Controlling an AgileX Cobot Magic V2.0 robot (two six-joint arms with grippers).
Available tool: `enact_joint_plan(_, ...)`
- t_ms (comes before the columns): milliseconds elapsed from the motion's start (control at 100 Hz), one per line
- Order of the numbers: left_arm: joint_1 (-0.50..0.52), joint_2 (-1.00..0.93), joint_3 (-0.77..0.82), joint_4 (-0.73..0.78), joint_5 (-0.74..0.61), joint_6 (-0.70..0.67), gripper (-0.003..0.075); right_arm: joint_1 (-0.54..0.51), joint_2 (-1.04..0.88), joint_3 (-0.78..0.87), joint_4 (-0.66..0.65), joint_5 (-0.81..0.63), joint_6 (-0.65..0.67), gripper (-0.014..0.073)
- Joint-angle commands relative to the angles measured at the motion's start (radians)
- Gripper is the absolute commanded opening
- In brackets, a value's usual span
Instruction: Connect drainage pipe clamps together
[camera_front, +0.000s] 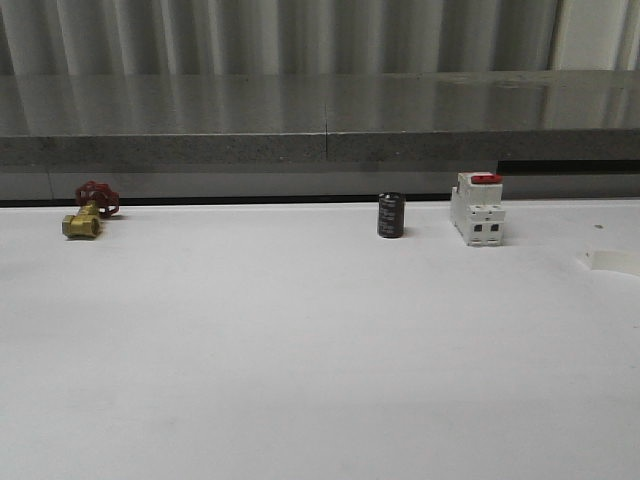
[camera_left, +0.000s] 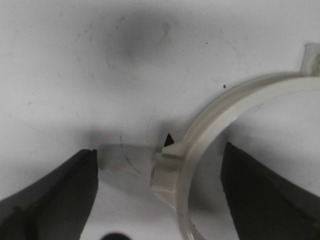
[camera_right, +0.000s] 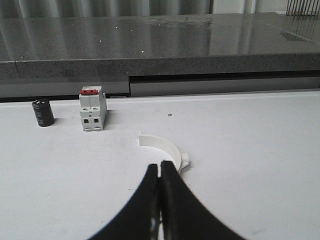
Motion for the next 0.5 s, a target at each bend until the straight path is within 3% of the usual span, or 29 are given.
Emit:
enact_joint_plan(0,0.003,-0.033,-0.030,-0.006,-0.019,0.002,0.0506,-0.007,-0.018,-0.016,-0.006,-0.077,-0.002,-0.0067)
enact_joint_plan(90,0.001,-0.013,-0.030,-0.006,-0.008,0.002,0.0477,-0.007,-0.018,-0.016,-0.006,-0.077,-0.002,-0.0067)
enact_joint_plan(160,0.001,-0.008,-0.030,-0.006,0.008,0.002,0.0401,-0.007,-0.018,-0.016,-0.006,-0.077,-0.002,-0.0067)
enact_joint_plan(210,0.001,-0.008,-0.030,-0.010,0.024,0.002,0.0300,-0.007,-0.018,-0.016,-0.006,-0.077,-0.002,-0.0067)
enact_joint_plan(270,0.001,-0.015,-0.030,-0.015,0.042,0.002,0.0102,-0.007,-0.018,-0.016,-0.006,-0.077,-0.002,-0.0067)
enact_joint_plan(280,0.001,-0.015,-0.030,-0.017,0.042,0.002,0.0102,-0.007,-0.018,-0.016,-0.006,-0.077,-0.002,-0.0067)
enact_joint_plan(320,0.001,-0.023,-0.030,-0.027,0.050,0.002,-0.0017,-0.007,-0.018,-0.016,-0.006,-0.077,-0.002,-0.0067)
enact_joint_plan(490,-0.031,-0.091,-0.030,-0.049,0.103,0.002,-0.0021,-0.007,-0.018,-0.016,-0.006,-0.077,-0.002,-0.0067)
